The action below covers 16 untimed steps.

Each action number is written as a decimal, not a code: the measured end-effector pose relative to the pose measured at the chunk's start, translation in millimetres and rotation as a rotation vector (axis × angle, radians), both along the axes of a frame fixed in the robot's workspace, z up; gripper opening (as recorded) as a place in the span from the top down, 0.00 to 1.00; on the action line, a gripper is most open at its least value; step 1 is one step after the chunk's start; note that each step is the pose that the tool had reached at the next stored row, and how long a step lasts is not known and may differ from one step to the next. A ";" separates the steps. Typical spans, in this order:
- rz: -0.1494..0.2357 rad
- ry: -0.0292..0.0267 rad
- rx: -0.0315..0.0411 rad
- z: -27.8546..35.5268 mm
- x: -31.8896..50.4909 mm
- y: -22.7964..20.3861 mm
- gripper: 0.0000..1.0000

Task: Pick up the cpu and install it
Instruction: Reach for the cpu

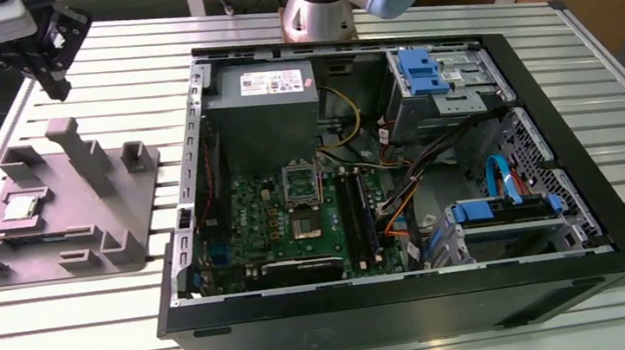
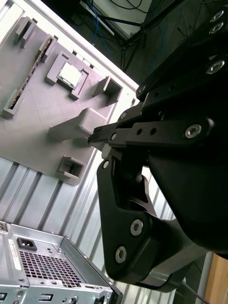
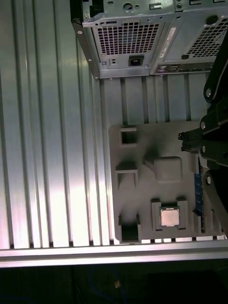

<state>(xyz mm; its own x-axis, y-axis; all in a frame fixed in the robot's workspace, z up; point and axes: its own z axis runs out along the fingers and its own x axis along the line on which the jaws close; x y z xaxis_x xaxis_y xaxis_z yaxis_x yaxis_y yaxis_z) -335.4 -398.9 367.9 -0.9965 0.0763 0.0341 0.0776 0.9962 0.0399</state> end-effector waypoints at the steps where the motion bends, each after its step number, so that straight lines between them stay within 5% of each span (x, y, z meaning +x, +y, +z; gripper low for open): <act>1: 0.000 0.0000 0.0000 -0.1 -0.8 0.0 0.90; 16: 0.000 0.0006 0.0000 -1.1 -21.4 0.0 0.90</act>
